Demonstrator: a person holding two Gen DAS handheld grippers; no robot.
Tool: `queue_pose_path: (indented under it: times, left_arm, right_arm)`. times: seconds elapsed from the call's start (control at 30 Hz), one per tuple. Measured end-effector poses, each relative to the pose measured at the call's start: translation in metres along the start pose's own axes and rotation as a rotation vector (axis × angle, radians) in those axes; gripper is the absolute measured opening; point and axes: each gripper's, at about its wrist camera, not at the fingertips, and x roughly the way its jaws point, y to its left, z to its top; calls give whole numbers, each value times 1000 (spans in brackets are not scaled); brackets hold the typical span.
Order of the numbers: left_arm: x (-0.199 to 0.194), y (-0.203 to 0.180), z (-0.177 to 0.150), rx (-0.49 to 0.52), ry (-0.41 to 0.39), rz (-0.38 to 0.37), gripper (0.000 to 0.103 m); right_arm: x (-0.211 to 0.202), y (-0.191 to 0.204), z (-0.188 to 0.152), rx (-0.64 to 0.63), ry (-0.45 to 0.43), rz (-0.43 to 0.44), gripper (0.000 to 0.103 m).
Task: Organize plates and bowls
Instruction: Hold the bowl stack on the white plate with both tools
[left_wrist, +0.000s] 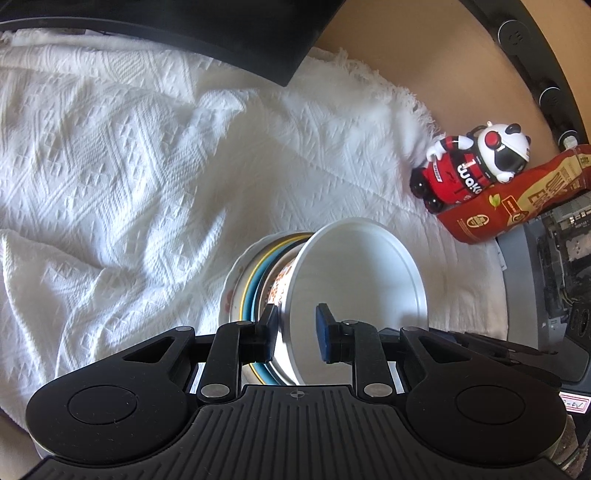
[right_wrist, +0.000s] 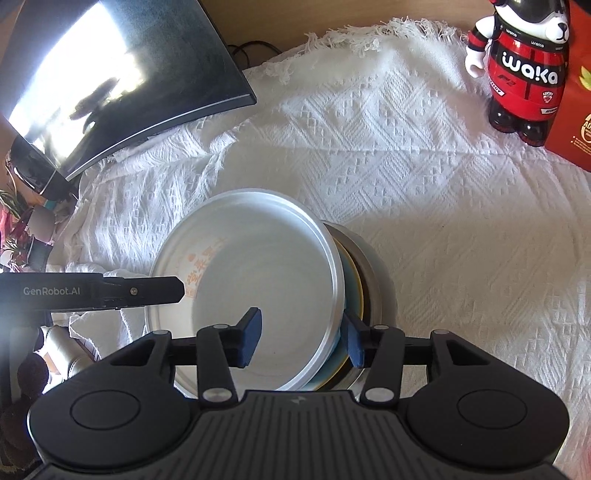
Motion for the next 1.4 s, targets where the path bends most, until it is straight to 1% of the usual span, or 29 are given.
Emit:
queue_pose_path:
  times: [0.3,0.37,0.43,0.57,0.67,0.87,1.03,1.23,1.4]
  left_arm:
    - [4,6,2,-16,10,-16,24]
    - [5,6,4,-14,8,-2,24]
    - [6,7,6,-19,7,-4,24]
    - [2,4,8,-5,-3,-15,24]
    - [1,5,7,-5,3,-24,24]
    - [5,7,3,8,27,-9,23]
    - [2,7,2,15,22,-8,22]
    - [-3,7,4,36,9,2,22]
    - [-7,14,7,25,-2,-12,22]
  right_arm:
    - [-3,2,0,6,-19,-10,48]
    - [-7,4,0,-8,-38,-6,47]
    - [-12,9,1,-21,-58,12,47]
    - [-17,16,6,-51,-93,-17,47]
    - [-14,13,7,-41,-82,-17,47]
    - [-9,12,-5,-43,-57,-18,47]
    - [-8,10,-7,-34,-55,-24,47]
    - [-10,7,-7,4,-70,-29,47]
    - [-14,4,-9,44,-96,-45,47]
